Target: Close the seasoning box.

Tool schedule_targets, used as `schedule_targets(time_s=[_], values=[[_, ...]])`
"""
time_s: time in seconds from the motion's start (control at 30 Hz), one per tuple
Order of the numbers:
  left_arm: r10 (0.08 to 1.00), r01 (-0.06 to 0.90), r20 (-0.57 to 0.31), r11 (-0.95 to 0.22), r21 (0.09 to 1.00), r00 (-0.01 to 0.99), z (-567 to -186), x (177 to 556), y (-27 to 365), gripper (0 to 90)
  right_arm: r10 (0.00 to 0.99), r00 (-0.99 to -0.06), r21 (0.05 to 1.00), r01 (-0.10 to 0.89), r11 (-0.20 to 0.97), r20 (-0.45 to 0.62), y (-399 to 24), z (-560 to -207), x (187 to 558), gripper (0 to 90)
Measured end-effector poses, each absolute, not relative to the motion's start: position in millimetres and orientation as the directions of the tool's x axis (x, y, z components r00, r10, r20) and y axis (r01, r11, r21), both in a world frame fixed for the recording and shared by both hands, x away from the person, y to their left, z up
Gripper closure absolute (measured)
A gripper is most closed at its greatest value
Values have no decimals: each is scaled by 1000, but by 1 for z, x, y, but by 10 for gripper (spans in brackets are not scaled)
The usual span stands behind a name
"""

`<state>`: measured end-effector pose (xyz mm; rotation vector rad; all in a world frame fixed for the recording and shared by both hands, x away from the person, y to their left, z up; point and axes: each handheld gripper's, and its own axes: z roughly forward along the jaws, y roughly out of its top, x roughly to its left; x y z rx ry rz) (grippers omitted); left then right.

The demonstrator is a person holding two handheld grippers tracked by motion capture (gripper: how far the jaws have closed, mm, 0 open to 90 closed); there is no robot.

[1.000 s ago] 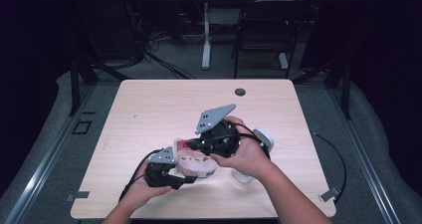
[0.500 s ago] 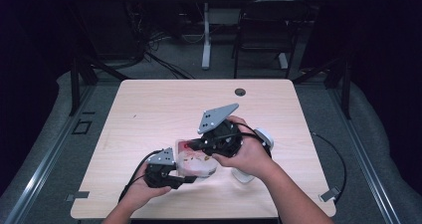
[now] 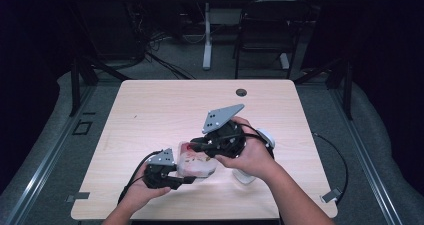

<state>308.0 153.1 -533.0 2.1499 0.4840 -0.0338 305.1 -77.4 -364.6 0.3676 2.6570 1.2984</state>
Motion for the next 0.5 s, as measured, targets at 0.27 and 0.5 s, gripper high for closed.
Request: schedule_targets(time_s=[0.27, 0.5], values=[[337, 359, -195, -538, 763, 921, -534, 308, 154, 608, 307, -951, 788, 155, 596, -45, -84, -368, 305, 794], [346, 365, -190, -563, 742, 919, -534, 306, 157, 612, 315, -948, 789, 166, 592, -37, -91, -374, 306, 837]])
